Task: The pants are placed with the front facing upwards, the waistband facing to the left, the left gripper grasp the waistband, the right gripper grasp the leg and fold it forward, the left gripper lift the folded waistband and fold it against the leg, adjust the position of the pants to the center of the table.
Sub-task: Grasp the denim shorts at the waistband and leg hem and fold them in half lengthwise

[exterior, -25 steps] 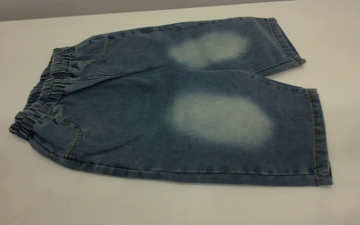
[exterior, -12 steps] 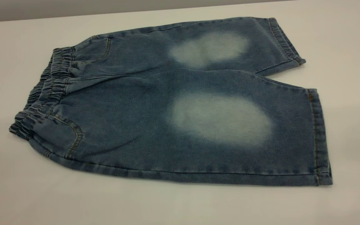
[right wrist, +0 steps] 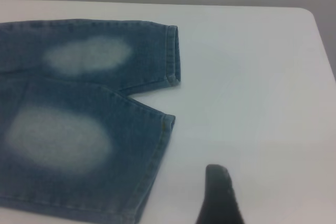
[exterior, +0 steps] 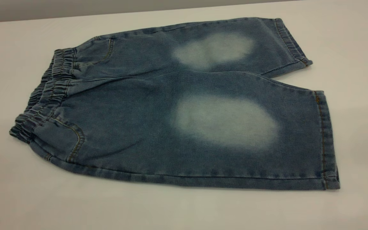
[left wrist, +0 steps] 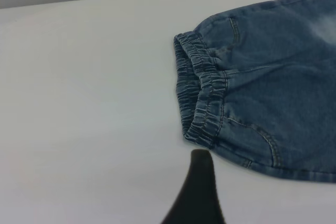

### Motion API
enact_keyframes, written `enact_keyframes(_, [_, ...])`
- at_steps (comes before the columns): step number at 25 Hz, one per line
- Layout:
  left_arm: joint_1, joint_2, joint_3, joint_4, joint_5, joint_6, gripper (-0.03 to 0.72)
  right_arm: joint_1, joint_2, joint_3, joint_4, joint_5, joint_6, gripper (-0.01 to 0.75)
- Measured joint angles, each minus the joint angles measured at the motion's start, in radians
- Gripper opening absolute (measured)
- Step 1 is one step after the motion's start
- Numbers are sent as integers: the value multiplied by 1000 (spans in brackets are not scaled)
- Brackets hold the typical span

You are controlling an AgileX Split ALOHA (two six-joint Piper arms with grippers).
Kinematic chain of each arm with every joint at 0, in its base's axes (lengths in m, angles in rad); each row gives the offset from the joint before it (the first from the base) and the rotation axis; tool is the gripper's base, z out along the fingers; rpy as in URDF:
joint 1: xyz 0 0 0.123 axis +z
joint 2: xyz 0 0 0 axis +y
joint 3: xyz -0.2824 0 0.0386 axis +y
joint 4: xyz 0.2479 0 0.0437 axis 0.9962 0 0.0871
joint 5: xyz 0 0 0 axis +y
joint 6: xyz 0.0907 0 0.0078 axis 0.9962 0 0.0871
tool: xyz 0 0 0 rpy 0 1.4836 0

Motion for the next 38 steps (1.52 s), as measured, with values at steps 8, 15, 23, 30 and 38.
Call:
enact_keyframes(8, [0, 0, 0, 0, 0, -2, 589, 0, 0, 0, 0, 0, 0, 422])
enact_keyframes(15, [0, 96, -29, 4, -66, -207, 589, 0, 36, -43, -7, -53, 65, 422])
enact_keyframes(23, [0, 411, -44, 0, -264, -470, 589, 1, 316, -148, 65, -198, 78, 422])
enact_keyframes(30, [0, 718, -44, 11, -425, -505, 589, 1, 603, -150, 177, -383, 41, 422])
enact_keyframes(38, [1, 1048, -44, 36, -596, -505, 589, 1, 832, -150, 346, -377, -92, 422])
